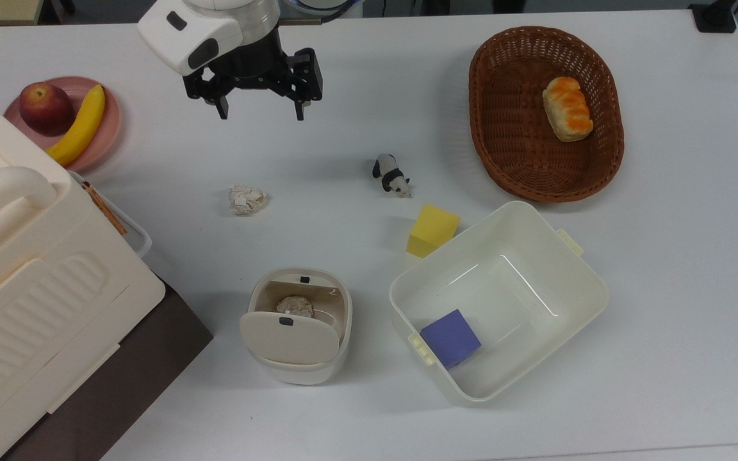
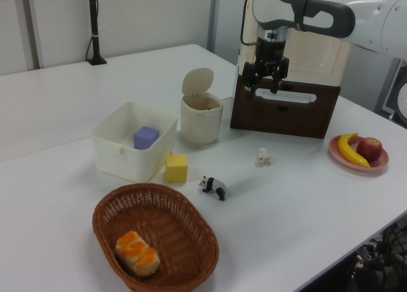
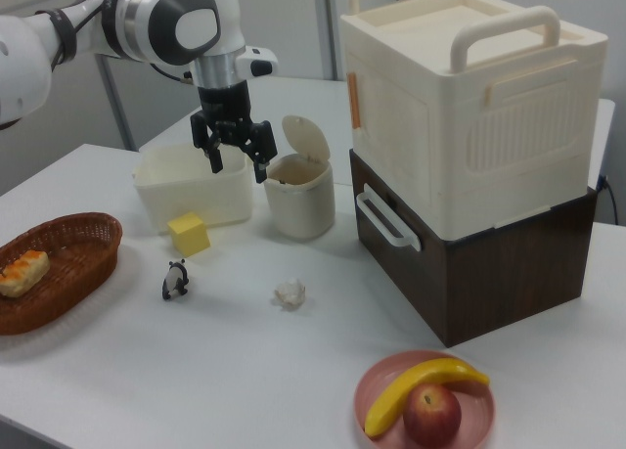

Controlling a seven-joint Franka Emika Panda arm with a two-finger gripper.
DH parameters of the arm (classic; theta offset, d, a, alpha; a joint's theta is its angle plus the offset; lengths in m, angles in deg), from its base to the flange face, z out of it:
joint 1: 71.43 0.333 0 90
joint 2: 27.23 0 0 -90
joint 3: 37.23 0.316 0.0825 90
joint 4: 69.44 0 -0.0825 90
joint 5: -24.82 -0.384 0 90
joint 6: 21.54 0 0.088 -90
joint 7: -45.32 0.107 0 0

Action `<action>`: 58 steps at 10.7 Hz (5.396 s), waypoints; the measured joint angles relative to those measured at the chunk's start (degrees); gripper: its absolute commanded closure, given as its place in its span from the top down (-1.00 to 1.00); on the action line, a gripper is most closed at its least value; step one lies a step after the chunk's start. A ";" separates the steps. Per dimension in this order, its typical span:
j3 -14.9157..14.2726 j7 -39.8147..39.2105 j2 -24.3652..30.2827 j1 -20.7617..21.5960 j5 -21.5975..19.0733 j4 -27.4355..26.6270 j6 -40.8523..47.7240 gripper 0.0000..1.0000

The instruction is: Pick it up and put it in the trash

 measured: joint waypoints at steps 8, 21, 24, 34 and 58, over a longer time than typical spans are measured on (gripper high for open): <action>0.00 0.00 0.01 -0.30 0.00 0.00 0.33 1.00; 0.30 -0.72 -0.24 -0.38 -0.04 -2.51 -0.31 1.00; 0.25 -3.35 -0.54 -0.46 1.00 -7.71 -6.53 1.00; 0.23 -5.92 -11.11 -1.53 9.61 -14.38 -19.54 0.66; 0.84 10.11 -11.63 3.25 0.21 -3.90 -47.13 1.00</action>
